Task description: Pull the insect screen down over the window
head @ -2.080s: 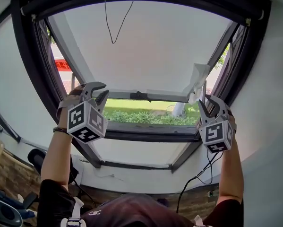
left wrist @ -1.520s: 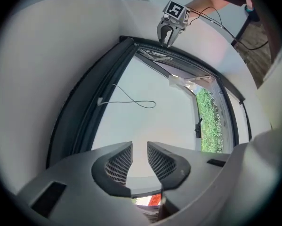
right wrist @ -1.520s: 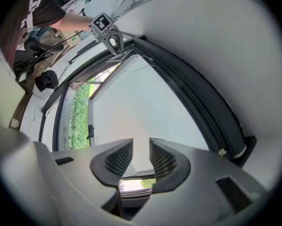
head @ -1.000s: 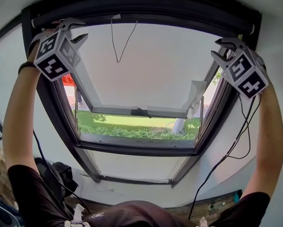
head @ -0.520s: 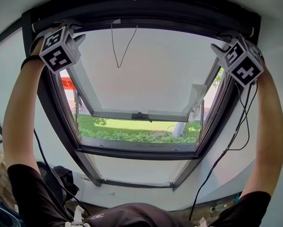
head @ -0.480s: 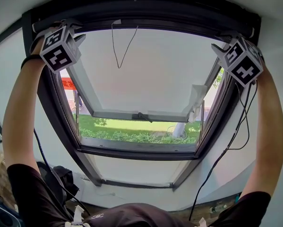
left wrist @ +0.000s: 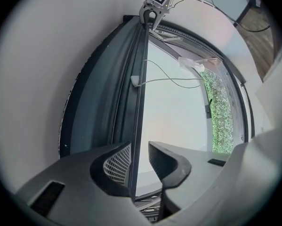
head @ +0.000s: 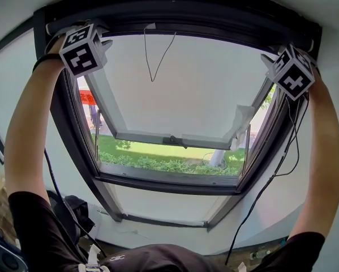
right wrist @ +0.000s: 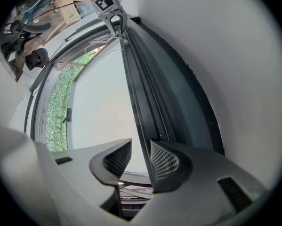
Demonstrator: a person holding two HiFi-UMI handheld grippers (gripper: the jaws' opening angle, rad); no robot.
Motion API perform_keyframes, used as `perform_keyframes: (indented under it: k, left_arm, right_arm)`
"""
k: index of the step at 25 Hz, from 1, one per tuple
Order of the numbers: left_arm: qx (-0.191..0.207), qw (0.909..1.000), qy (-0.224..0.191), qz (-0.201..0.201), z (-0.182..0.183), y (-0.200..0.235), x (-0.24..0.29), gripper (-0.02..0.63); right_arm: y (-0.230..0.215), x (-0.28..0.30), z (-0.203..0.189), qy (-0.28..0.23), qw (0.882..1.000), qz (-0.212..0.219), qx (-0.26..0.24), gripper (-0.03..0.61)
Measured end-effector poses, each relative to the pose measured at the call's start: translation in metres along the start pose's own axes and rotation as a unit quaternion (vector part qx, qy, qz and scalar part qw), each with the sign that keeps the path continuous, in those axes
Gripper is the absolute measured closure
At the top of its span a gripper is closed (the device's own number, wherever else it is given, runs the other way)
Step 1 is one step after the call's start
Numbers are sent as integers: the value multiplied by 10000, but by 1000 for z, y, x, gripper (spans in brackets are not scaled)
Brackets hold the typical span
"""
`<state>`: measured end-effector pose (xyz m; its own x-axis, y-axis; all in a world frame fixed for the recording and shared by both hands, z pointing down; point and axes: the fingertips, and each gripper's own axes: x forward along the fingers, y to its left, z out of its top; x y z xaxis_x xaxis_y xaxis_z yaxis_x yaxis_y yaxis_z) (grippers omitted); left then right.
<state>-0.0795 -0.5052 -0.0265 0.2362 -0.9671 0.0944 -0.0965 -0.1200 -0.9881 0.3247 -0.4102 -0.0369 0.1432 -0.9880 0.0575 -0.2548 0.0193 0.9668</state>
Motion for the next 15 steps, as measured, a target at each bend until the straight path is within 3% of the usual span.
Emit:
perform_keyframes:
  k: [8,15]
  left_arm:
    - [91,10000,-26,-24,0,0,13,488]
    - [-47,9998,-176,-98,0,8,13,540]
  right_arm:
    - [1,12,-1,384,9967,-82,-704,446]
    - [-3,15,3,200,9988,-68,-436,499]
